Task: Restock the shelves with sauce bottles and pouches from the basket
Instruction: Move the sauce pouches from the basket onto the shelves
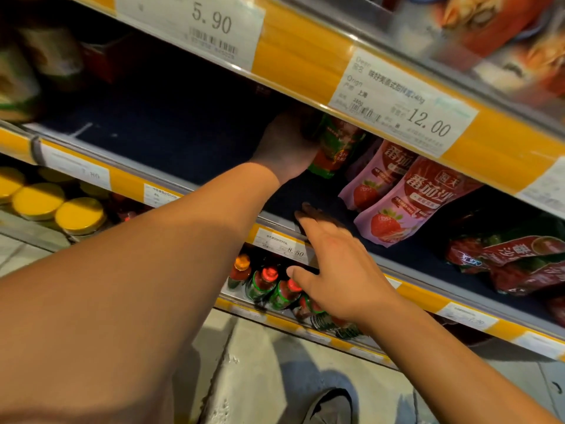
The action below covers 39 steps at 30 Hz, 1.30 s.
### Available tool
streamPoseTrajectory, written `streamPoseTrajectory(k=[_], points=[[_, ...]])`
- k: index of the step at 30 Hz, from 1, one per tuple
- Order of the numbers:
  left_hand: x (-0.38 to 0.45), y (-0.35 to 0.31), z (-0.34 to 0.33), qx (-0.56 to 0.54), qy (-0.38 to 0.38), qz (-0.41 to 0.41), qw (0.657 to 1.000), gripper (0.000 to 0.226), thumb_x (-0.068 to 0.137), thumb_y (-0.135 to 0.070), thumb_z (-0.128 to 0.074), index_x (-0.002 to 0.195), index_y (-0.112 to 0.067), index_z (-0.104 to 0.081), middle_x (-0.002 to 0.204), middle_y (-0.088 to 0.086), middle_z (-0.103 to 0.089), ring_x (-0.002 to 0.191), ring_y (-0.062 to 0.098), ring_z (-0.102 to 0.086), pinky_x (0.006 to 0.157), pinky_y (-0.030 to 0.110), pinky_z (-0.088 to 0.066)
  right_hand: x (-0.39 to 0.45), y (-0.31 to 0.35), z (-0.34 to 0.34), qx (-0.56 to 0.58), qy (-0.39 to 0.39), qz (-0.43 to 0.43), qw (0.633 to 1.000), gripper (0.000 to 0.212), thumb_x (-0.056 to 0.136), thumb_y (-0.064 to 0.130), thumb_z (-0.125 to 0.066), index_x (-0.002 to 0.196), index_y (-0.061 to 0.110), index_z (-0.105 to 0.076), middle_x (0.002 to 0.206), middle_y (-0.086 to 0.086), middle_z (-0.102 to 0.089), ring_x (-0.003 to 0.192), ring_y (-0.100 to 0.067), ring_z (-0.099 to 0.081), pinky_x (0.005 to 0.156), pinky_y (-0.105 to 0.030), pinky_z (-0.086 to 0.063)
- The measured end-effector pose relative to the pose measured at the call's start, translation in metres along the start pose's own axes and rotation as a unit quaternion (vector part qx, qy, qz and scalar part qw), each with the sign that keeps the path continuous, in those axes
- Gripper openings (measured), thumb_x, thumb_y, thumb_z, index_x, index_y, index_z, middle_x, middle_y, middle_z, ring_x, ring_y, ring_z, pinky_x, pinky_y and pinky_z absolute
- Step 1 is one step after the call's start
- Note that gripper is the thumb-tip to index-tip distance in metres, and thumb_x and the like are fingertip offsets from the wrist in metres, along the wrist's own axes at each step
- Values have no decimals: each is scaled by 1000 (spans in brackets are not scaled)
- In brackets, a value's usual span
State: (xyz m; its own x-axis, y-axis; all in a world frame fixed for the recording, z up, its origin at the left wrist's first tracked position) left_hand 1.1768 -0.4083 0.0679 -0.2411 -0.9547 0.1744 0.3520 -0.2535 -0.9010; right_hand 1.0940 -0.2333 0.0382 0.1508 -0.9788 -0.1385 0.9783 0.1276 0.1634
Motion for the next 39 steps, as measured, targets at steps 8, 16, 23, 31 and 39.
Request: streamPoseTrajectory(k=[8,16,23,31,39], points=[[-43,-6,91,111,93,59,988,52,94,-33,-74,142,-17,-60,144,3,-61,129,21,-58,107,28,-46,13,35,21,79,-22,-26,996,84,94,59,-62,162,25,-25,162,-3,-38,145,-25,-40,115,-45,-41],[-170,-13,230,179,96,62,977,49,97,-40,-69,143,-24,-59,140,-8,-62,130,7,-56,111,35,-47,14,140,56,185,-85,70,976,68,98,49,-63,157,31,-37,161,9,-38,145,-15,-39,113,-34,-37],[-341,19,375,131,-88,116,981,32,95,-41,-71,126,-45,-67,127,-31,-63,120,-18,-53,106,25,-42,4,244,55,265,-32,128,955,50,96,39,-69,144,35,-54,119,24,-67,84,16,-62,60,-5,-48],[-494,91,463,98,-243,215,941,27,94,-23,-75,118,-35,-71,121,-23,-71,116,-6,-63,108,35,-49,-13,435,59,181,71,281,940,65,95,47,-68,154,30,-45,157,12,-46,136,-18,-52,111,-38,-46],[-606,189,490,74,-307,340,886,24,92,-19,-78,116,-21,-72,116,-7,-73,113,9,-67,104,38,-51,-19,574,-42,62,224,323,917,72,97,42,-67,158,16,-38,159,-6,-44,138,-26,-50,111,-43,-45]])
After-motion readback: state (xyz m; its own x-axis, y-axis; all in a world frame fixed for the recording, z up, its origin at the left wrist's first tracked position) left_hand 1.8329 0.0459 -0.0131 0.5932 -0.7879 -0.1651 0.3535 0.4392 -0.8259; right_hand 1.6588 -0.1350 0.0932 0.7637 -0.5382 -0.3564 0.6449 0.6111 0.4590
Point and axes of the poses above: each hand's wrist, its own x-axis towards the middle knuckle, its own z-axis out of the back of the hand, y = z × x, the point moved 7 cm from there along x, towards the middle knuckle
